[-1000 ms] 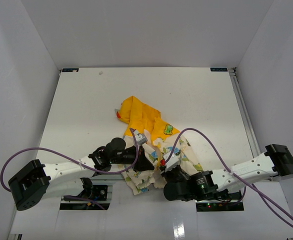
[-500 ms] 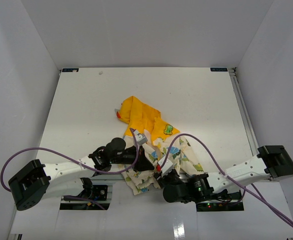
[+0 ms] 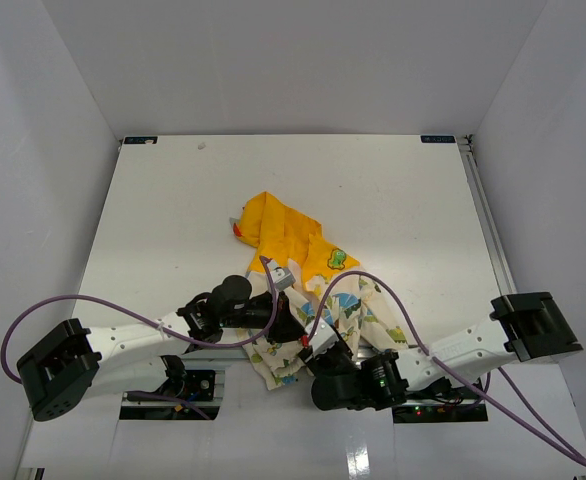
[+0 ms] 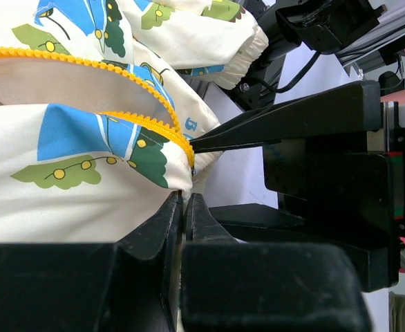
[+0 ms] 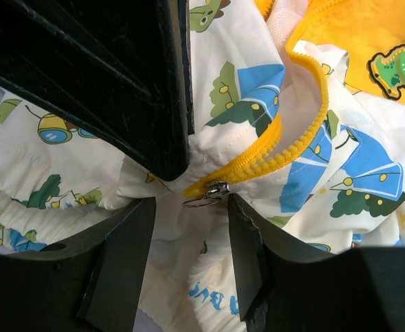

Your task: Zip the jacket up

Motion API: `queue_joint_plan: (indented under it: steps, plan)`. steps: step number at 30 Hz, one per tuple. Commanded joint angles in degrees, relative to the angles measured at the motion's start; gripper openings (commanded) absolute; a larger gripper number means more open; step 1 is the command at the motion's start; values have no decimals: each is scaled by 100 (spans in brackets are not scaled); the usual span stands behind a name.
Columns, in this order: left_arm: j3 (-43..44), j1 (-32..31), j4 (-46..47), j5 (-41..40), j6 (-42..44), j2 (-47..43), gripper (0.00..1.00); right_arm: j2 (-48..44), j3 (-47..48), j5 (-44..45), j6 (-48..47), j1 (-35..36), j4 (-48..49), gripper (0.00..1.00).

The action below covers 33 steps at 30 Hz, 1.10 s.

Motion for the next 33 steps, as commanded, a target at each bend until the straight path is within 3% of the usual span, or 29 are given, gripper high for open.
queue_joint_plan:
  steps: [1, 5, 10, 13, 20, 33]
  plan:
    - [-50, 9, 73, 124, -11, -81, 0, 292, 406, 618, 526, 8, -375, 52]
    - [-59, 9, 76, 133, -11, -88, 0, 458, 563, 840, 1057, 0, -883, 44]
    - [-59, 9, 74, 133, -11, -83, 0, 546, 740, 989, 1801, 0, -1682, 25]
    - [-50, 9, 82, 132, -11, -84, 0, 609, 917, 1017, 2277, 0, -2325, 19]
    - [-67, 9, 74, 133, -11, -100, 0, 689, 1023, 1051, 2400, 0, -2497, 9]
    - [-54, 9, 73, 196, 24, -64, 0, 356, 1035, 1171, 2017, 0, -2506, 8]
